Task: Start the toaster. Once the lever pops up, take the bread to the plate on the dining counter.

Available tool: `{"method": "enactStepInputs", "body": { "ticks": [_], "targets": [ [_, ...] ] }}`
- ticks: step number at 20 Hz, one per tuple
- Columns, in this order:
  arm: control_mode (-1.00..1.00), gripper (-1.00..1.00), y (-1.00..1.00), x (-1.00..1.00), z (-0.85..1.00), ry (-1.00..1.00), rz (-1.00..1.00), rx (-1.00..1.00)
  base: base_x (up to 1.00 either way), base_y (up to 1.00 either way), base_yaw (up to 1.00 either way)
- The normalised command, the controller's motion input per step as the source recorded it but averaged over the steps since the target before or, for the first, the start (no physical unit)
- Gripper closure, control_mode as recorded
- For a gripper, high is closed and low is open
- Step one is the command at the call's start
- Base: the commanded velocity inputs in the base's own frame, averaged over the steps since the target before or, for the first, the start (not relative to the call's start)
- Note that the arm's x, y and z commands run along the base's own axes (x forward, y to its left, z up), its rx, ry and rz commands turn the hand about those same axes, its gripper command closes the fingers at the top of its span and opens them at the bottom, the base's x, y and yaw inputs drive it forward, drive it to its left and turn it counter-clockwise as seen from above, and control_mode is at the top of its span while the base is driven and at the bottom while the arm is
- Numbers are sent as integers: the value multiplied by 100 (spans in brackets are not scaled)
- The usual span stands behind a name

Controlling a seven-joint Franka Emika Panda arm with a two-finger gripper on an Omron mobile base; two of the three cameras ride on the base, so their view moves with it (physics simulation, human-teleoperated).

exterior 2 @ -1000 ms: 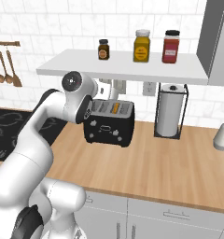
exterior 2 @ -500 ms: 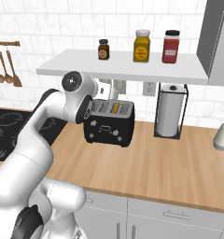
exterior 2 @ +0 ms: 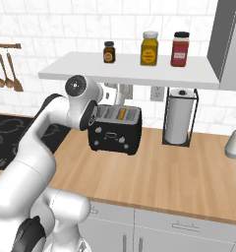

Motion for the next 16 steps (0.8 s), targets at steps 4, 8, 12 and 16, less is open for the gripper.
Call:
{"method": "enactStepInputs", "body": {
  "ticks": [4,8,12,16],
  "targets": [
    [-100,-100,0,0,0,0,0,0,0,0,0],
    [-100,-100,0,0,0,0,0,0,0,0,0],
    [-100,-100,0,0,0,0,0,0,0,0,0],
    [-100,-100,0,0,0,0,0,0,0,0,0]
  ]
}}
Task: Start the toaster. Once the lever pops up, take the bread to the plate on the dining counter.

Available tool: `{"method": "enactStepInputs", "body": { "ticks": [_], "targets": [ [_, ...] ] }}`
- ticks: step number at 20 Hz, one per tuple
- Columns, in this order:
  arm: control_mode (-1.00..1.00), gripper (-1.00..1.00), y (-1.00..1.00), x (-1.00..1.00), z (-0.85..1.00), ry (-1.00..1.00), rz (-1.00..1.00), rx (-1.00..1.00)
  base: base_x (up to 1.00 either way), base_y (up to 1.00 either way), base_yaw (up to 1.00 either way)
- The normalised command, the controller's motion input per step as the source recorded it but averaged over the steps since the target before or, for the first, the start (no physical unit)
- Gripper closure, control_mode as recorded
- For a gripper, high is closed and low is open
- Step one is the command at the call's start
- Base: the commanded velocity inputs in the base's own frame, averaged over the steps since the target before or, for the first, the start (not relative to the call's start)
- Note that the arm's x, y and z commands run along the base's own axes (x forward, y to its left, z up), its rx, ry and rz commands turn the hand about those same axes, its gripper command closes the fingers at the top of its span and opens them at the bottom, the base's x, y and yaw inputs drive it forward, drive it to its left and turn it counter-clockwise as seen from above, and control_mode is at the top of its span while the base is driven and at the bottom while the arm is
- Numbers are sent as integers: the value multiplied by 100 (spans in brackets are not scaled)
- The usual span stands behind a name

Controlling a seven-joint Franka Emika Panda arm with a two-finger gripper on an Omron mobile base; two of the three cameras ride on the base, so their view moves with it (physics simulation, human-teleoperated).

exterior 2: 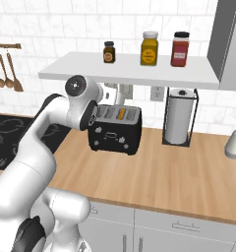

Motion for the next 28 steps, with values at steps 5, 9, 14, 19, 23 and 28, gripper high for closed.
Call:
{"method": "enactStepInputs", "body": {
  "ticks": [5,9,14,19,23,28],
  "targets": [
    [-100,-100,0,0,0,0,0,0,0,0,0],
    [-100,-100,0,0,0,0,0,0,0,0,0],
    [-100,-100,0,0,0,0,0,0,0,0,0],
    [-100,-100,0,0,0,0,0,0,0,0,0],
    [-100,-100,0,0,0,0,0,0,0,0,0],
    [-100,-100,0,0,0,0,0,0,0,0,0]
  ]
}}
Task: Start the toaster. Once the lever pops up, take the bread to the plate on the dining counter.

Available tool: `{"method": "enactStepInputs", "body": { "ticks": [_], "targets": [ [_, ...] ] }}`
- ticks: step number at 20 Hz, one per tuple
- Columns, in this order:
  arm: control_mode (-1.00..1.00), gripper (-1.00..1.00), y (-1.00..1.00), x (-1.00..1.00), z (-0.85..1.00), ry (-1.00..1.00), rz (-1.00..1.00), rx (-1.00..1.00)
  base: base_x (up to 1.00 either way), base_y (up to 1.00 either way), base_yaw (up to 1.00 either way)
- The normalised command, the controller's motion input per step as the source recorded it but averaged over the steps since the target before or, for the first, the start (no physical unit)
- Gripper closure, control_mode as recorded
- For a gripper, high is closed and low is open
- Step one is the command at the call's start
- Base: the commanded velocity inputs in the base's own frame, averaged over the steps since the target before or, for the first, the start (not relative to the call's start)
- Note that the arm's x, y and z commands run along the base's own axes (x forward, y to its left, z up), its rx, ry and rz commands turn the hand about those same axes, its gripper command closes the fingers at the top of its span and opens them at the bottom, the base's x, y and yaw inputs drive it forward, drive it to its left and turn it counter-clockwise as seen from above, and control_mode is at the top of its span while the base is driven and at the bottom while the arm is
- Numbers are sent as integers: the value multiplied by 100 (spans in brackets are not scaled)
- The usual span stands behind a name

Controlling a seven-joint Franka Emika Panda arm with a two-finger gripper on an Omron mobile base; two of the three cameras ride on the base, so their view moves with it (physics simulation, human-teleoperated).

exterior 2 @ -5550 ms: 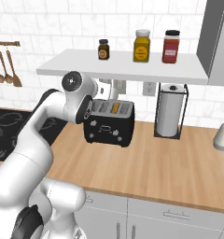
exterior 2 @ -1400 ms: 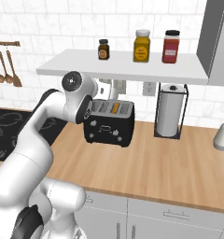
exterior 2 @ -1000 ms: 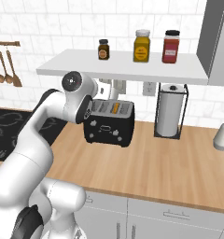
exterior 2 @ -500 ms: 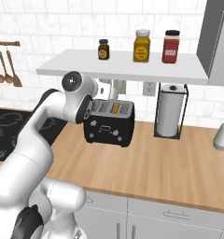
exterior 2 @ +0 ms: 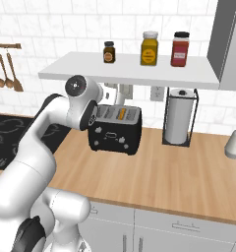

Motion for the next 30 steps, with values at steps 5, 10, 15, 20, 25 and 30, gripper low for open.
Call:
{"method": "enactStepInputs", "body": {
  "ticks": [5,10,15,20,25,30],
  "targets": [
    [-100,-100,0,0,0,0,0,0,0,0,0],
    [-100,-100,0,0,0,0,0,0,0,0,0],
    [-100,-100,0,0,0,0,0,0,0,0,0],
    [-100,-100,0,0,0,0,0,0,0,0,0],
    [-100,-100,0,0,0,0,0,0,0,0,0],
    [-100,-100,0,0,0,0,0,0,0,0,0]
  ]
}}
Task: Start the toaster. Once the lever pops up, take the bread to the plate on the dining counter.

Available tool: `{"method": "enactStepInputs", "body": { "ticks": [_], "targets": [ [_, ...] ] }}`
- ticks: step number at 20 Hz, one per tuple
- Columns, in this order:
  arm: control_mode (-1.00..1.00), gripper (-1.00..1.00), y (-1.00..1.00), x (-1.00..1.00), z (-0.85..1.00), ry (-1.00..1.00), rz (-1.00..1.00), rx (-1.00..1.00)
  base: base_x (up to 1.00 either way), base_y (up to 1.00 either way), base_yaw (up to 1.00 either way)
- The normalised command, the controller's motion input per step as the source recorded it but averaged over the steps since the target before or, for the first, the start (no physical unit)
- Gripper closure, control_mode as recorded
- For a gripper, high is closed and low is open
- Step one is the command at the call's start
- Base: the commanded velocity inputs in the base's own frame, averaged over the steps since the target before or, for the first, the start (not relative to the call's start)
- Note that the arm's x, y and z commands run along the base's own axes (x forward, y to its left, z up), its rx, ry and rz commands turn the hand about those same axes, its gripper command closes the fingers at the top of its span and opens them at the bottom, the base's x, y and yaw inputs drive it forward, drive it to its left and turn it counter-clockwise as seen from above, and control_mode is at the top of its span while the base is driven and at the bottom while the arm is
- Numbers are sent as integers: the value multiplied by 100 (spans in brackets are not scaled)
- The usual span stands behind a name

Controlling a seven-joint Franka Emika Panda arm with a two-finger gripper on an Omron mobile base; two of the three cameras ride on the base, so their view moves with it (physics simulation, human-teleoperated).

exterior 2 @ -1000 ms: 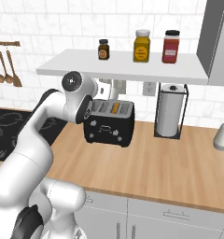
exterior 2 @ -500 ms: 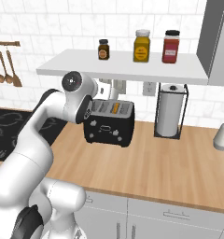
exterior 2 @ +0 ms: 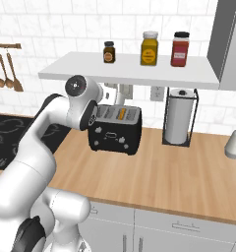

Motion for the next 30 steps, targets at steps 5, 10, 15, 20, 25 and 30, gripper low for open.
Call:
{"method": "enactStepInputs", "body": {
  "ticks": [5,10,15,20,25,30],
  "targets": [
    [-100,-100,0,0,0,0,0,0,0,0,0],
    [-100,-100,0,0,0,0,0,0,0,0,0],
    [-100,-100,0,0,0,0,0,0,0,0,0],
    [-100,-100,0,0,0,0,0,0,0,0,0],
    [-100,-100,0,0,0,0,0,0,0,0,0],
    [-100,-100,0,0,0,0,0,0,0,0,0]
  ]
}}
